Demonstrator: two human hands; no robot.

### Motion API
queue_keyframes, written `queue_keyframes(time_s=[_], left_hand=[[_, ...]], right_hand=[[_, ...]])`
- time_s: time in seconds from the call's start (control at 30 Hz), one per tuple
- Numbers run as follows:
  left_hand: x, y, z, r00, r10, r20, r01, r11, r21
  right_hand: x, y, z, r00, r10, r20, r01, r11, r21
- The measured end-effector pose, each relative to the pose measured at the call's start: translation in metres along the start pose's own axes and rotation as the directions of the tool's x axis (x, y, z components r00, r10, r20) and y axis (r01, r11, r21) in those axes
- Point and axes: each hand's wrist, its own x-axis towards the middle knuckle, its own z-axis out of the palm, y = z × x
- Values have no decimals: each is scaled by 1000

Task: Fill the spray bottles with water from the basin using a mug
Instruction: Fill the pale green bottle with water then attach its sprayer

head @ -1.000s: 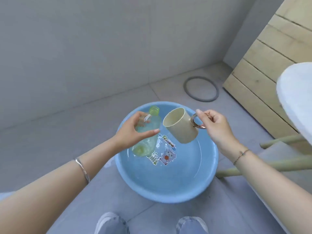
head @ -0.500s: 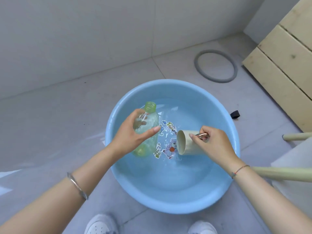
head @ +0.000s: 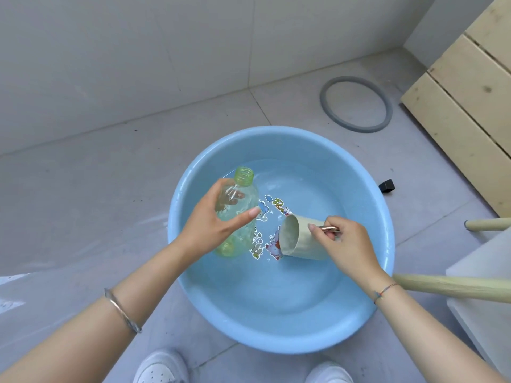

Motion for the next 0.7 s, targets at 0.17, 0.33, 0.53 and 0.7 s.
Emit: queue_keyframes(time_s=[0.17, 0.33, 0.53, 0.7], left_hand=[[-1, 0, 0, 1000, -5, 10, 5, 1000, 1], [-3, 3, 2, 998, 0, 65, -2, 1000, 19], [-4, 0, 5, 989, -5, 145, -12, 993, 121], [-5, 4, 10, 978, -2, 208, -40, 980, 198]], right_hand=[[-2, 0, -20, 982, 163, -93, -131, 951, 281], [-7, -24, -44, 966, 182, -182, -77, 880, 469], [-12, -66, -71, 947, 156, -280, 22, 840, 542], [-16, -85, -82, 960, 72, -269, 81, 851, 519]])
